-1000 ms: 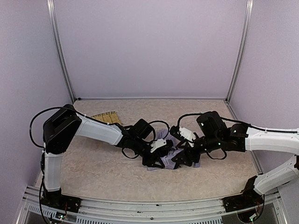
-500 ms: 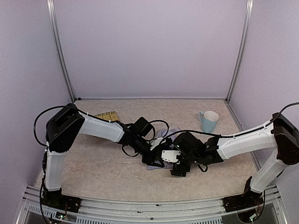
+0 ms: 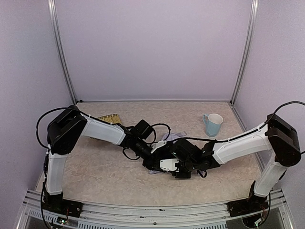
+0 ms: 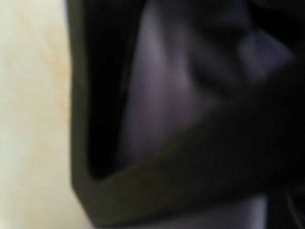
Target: Put away the umbrella
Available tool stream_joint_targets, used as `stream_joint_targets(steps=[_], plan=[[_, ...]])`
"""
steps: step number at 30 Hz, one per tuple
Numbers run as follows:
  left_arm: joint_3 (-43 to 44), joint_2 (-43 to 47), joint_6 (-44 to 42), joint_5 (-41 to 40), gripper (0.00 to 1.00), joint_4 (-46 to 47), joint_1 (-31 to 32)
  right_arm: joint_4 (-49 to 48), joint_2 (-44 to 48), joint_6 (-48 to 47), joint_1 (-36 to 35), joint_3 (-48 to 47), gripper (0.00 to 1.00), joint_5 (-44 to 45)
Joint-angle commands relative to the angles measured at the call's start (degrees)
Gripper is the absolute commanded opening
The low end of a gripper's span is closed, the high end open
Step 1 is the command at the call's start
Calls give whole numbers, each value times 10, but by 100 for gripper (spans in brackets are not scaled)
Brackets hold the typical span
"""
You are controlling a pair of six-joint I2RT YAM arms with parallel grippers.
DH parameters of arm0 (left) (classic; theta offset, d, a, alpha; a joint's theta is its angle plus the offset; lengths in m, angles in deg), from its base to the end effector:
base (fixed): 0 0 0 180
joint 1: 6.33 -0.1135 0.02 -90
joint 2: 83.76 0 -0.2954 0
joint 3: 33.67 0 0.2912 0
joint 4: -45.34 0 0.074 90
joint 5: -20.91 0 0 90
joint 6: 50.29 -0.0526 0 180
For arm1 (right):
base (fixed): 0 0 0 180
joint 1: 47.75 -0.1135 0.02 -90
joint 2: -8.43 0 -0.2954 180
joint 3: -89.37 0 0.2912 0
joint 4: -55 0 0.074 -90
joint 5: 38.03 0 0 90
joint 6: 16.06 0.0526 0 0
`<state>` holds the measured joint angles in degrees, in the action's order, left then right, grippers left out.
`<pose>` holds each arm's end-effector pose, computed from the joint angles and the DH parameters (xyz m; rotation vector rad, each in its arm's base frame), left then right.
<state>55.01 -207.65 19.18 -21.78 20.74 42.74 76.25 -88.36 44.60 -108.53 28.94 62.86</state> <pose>0.2838 -0.3863 0.0960 1.7102 1.9305 -1.2576 0.1828 0.3065 0.1281 -1.7537 1.8497 -0.0333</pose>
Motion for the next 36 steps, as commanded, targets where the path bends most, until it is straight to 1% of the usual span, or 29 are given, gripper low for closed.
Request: stream_joint_targets(steps=[1, 4, 6, 8, 11, 13, 15, 17, 18, 22, 24, 26, 28, 31, 34, 36], plan=[[-71, 6, 32, -41, 55, -21, -11, 49, -6, 23, -5, -3, 28, -46], [-123, 67, 71, -37, 63, 93, -31, 76, -10, 39, -5, -8, 23, -66], [-158, 114, 100, -24, 66, 184, -47, 94, -11, 48, -5, -10, 22, -86], [-221, 165, 129, -12, 68, 284, -62, 110, -13, 57, -5, -11, 21, -109], [-310, 243, 148, -11, 69, 422, -74, 142, -17, 74, -2, -19, 20, -155], [-364, 289, 142, -19, 68, 477, -76, 167, -21, 88, 6, -32, 19, -204], [-407, 326, 124, -31, 65, 505, -73, 198, -30, 101, 23, -49, 20, -273], [-435, 365, 95, -55, 61, 500, -59, 236, -44, 108, 40, -66, 22, -333], [-448, 380, 64, -75, 60, 491, -47, 252, -53, 111, 48, -75, 22, -354], [-478, 426, -57, -213, 55, 432, 36, 312, -98, 116, 73, -108, 24, -425], [-473, 424, -108, -294, 56, 396, 85, 335, -129, 113, 77, -132, 24, -447], [-456, 406, -139, -387, 62, 373, 122, 355, -159, 108, 77, -152, 25, -456], [-442, 379, -161, -445, 66, 367, 141, 373, -186, 102, 78, -167, 25, -465], [-419, 335, -184, -485, 67, 355, 146, 389, -217, 91, 81, -176, 27, -481], [-396, 293, -196, -494, 68, 323, 146, 399, -238, 90, 86, -183, 27, -477], [-375, 266, -189, -495, 68, 285, 146, 397, -242, 87, 91, -187, 27, -480]])
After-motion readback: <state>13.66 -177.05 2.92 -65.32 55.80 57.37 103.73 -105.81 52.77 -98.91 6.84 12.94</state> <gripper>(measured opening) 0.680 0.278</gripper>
